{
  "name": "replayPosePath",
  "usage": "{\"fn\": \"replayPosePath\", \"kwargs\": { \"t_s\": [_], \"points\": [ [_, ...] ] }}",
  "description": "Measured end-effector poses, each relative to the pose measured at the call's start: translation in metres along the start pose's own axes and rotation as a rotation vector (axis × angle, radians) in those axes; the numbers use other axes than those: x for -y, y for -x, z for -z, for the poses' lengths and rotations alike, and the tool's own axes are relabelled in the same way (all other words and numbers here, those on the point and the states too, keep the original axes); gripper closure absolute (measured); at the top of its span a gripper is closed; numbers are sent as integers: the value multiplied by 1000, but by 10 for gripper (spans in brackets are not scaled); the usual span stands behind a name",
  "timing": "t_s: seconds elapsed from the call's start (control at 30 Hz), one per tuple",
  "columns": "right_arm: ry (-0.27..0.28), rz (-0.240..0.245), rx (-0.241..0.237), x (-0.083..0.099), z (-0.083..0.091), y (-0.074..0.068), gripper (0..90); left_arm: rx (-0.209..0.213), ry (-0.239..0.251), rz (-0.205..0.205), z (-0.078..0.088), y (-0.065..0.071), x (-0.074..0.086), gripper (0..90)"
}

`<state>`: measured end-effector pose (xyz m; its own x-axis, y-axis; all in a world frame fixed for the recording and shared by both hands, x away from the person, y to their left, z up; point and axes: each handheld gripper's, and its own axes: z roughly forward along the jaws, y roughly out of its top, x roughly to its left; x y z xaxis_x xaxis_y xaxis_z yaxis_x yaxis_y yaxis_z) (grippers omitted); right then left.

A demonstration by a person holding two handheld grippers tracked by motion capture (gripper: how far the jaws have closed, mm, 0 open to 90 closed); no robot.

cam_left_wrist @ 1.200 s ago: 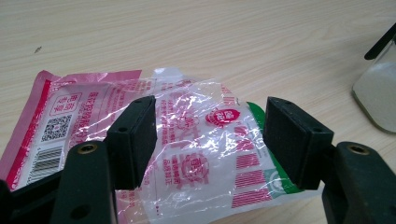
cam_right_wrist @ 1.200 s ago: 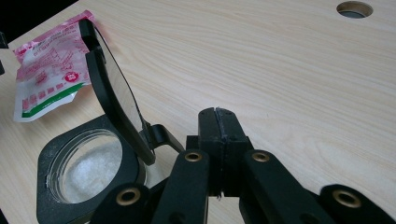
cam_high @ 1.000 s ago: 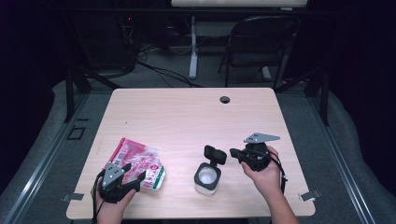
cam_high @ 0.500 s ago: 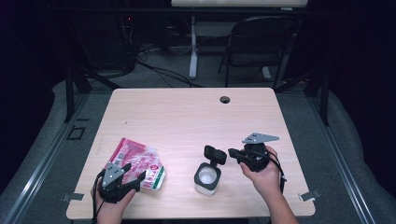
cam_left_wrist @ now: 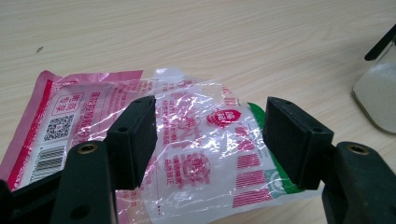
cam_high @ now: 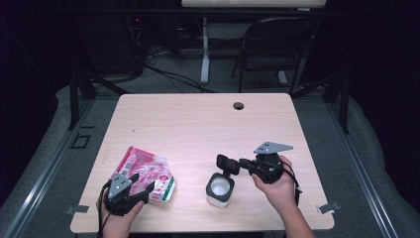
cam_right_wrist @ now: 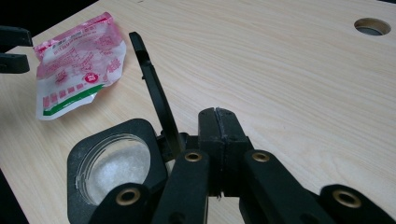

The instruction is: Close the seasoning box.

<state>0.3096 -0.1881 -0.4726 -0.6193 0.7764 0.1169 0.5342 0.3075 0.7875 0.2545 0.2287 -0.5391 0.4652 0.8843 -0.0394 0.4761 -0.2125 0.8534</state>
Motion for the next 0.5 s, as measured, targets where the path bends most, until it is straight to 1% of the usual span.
{"fn": "replayPosePath", "kwargs": {
  "t_s": [0.1, 0.23, 0.5],
  "points": [
    [-2, 7, -8, -1, 0, -2, 900, 0, -1, 0, 0, 0, 0, 355],
    [1, 21, -4, -2, 0, -5, 900, 4, -6, -1, 1, -1, 0, 356],
    [-1, 28, -13, -2, 0, -8, 900, 7, 2, -1, -1, 1, 0, 356]
  ]
}}
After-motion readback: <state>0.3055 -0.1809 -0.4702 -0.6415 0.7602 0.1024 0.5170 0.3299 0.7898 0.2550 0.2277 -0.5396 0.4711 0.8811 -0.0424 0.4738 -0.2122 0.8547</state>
